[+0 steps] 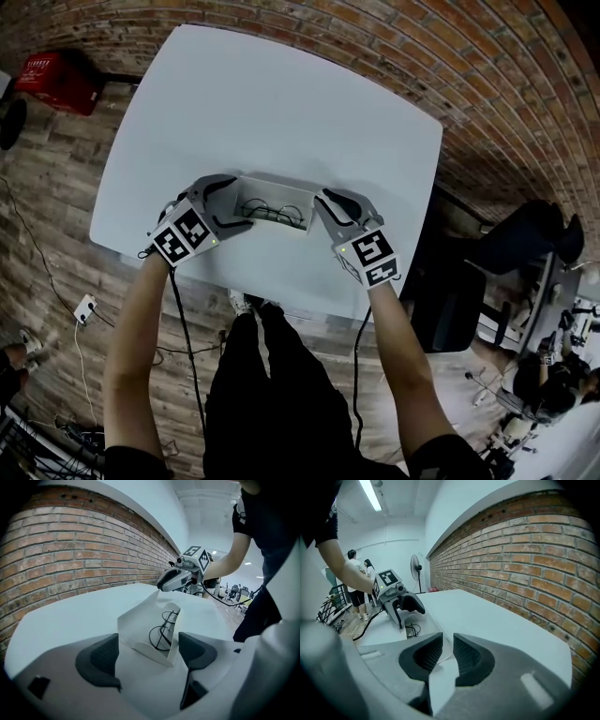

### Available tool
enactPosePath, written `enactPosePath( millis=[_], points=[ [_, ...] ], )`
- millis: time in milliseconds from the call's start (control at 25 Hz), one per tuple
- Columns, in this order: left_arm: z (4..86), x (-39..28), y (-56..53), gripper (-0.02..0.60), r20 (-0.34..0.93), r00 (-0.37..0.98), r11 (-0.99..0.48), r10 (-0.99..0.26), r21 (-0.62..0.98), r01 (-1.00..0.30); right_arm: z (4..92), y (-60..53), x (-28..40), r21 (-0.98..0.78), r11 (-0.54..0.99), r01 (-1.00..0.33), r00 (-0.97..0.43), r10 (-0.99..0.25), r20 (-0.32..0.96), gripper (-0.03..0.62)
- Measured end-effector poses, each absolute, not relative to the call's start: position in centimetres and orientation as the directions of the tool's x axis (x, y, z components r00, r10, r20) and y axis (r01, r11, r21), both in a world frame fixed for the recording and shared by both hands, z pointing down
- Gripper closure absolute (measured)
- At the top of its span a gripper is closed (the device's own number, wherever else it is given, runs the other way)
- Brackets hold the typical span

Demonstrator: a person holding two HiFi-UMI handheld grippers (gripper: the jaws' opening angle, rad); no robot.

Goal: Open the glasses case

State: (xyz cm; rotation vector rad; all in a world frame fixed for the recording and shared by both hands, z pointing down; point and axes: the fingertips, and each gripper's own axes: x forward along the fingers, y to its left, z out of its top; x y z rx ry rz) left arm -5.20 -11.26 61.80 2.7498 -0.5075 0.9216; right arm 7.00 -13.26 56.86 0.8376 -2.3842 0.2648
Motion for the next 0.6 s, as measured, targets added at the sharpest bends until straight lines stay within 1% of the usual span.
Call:
enactPosePath(
  millis=[320,600],
  points=[
    [61.6,-5.3,-11.2,0.207,0.607,0.751,-0.918,-0.259,0.086,-0.386,56.9,-12.1,6.9,0.012,0.775,-0.632,-0.615,-0.51,0.602,0.526],
    [60.9,-6.0,-11.0,0.207,0.598,0.753,-0.909,-0.275,0.092,-0.406,56.3,-11.8,8.0,0.012,0.74,-0.673,-0.595,-0.55,0.586,0.526]
  ],
)
